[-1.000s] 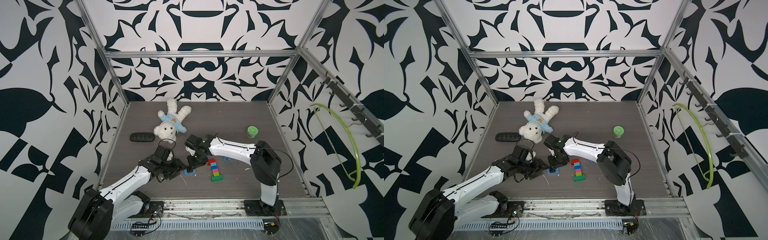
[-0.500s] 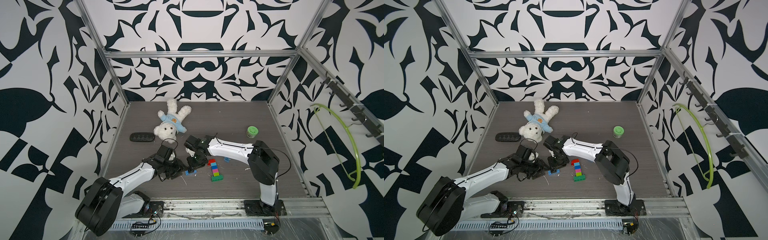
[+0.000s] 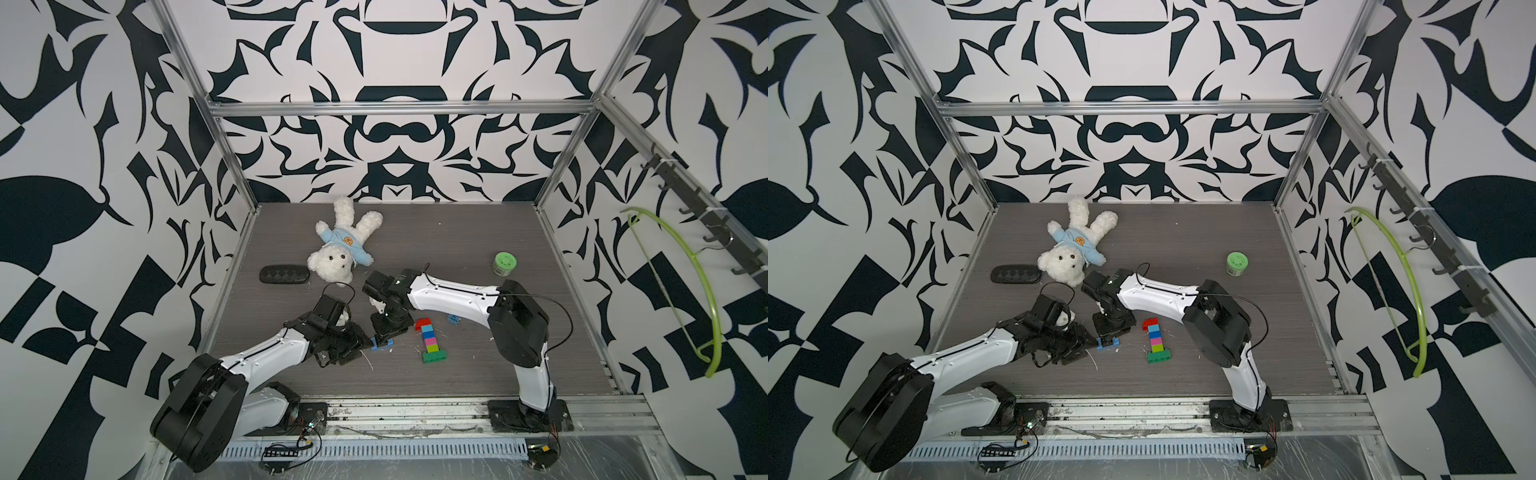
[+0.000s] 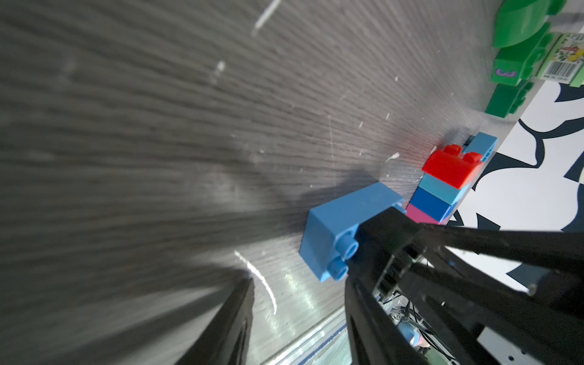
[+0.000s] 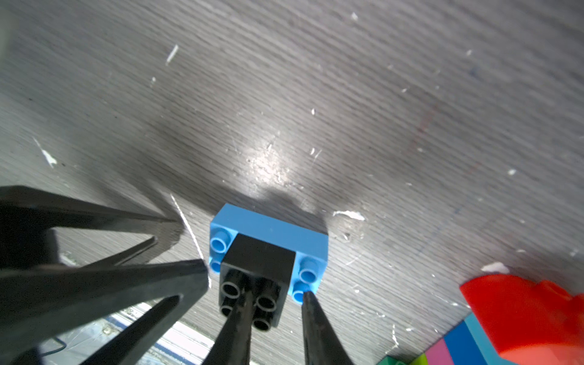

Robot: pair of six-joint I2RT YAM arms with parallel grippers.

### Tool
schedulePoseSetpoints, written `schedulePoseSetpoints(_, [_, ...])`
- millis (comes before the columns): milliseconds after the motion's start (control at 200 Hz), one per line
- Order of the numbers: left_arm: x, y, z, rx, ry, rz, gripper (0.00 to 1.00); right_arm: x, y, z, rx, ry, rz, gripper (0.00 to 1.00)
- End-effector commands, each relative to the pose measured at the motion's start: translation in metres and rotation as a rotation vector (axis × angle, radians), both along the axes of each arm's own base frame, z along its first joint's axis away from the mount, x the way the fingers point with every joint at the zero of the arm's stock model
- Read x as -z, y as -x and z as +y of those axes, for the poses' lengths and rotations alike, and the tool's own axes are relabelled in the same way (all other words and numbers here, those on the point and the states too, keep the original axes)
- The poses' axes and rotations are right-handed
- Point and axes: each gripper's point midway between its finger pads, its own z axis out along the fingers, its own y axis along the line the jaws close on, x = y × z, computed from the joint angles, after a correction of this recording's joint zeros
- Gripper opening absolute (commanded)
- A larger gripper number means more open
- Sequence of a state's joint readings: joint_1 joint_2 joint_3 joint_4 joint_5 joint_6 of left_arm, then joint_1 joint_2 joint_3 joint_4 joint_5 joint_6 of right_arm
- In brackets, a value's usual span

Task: Assemble the number 1 with lego
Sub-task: Assemble the lego brick with the lego brick, then pick up the lego brick from the center of the board.

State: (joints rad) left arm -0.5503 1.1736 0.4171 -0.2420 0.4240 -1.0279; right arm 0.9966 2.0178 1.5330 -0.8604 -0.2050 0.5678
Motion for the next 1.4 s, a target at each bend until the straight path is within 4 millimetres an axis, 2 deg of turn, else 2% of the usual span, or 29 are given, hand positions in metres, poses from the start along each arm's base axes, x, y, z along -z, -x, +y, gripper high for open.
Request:
schedulePoseSetpoints(0, [-0.014, -0.007, 0.009, -0.024, -0.054, -0.059, 0.55, 0.031, 0.009, -0.031, -0.019, 0.169, 0.008, 0.35])
schedulePoseSetpoints(50, [-0.022, -0.013, 0.013, -0.038, -0.069, -0.095, 0.57, 0.013, 0.001, -0.019, -0.017, 0.098, -0.040, 0.40])
schedulePoseSetpoints(130, [-0.036, -0.020, 0.018, -0.036, -0.109, -0.149, 0.57, -0.027, -0.011, 0.001, -0.021, -0.068, -0.142, 0.50])
schedulePoseSetpoints(195, [-0.047, -0.027, 0.020, -0.023, -0.143, -0.185, 0.57, -0.053, -0.015, 0.010, -0.027, -0.173, -0.202, 0.58])
schedulePoseSetpoints(265, [-0.056, -0.034, 0.021, -0.012, -0.164, -0.218, 0.58, -0.068, -0.015, 0.012, -0.035, -0.223, -0.236, 0.61])
schedulePoseSetpoints(360, [-0.064, -0.046, 0.018, 0.004, -0.185, -0.247, 0.62, -0.077, -0.020, 0.004, -0.023, -0.223, -0.282, 0.61])
schedulePoseSetpoints(425, [-0.069, -0.054, 0.012, 0.025, -0.194, -0.261, 0.65, -0.080, -0.031, -0.011, 0.029, -0.186, -0.317, 0.61])
schedulePoseSetpoints(500, [-0.073, -0.067, 0.003, 0.060, -0.219, -0.286, 0.70, -0.083, -0.048, -0.038, 0.122, -0.129, -0.349, 0.60])
schedulePoseSetpoints(670, [-0.078, -0.100, -0.037, 0.208, -0.307, -0.334, 0.78, -0.090, -0.081, -0.120, 0.362, -0.034, -0.398, 0.57])
schedulePoseSetpoints(785, [-0.073, -0.119, -0.066, 0.298, -0.366, -0.329, 0.78, -0.094, -0.088, -0.172, 0.481, 0.006, -0.404, 0.56])
schedulePoseSetpoints(895, [-0.072, -0.132, -0.097, 0.374, -0.373, -0.353, 0.78, -0.096, -0.088, -0.207, 0.541, 0.050, -0.404, 0.56])
schedulePoseSetpoints(1040, [-0.061, -0.138, -0.132, 0.473, -0.390, -0.338, 0.77, -0.100, -0.083, -0.235, 0.596, 0.098, -0.420, 0.56])
schedulePoseSetpoints(1170, [-0.053, -0.140, -0.158, 0.538, -0.396, -0.337, 0.76, -0.102, -0.077, -0.248, 0.642, 0.098, -0.422, 0.55])
schedulePoseSetpoints(1320, [-0.043, -0.146, -0.176, 0.591, -0.421, -0.346, 0.79, -0.104, -0.075, -0.262, 0.680, 0.122, -0.446, 0.55])
schedulePoseSetpoints(1395, [-0.034, -0.145, -0.175, 0.614, -0.450, -0.318, 0.80, -0.104, -0.075, -0.263, 0.686, 0.125, -0.449, 0.55])
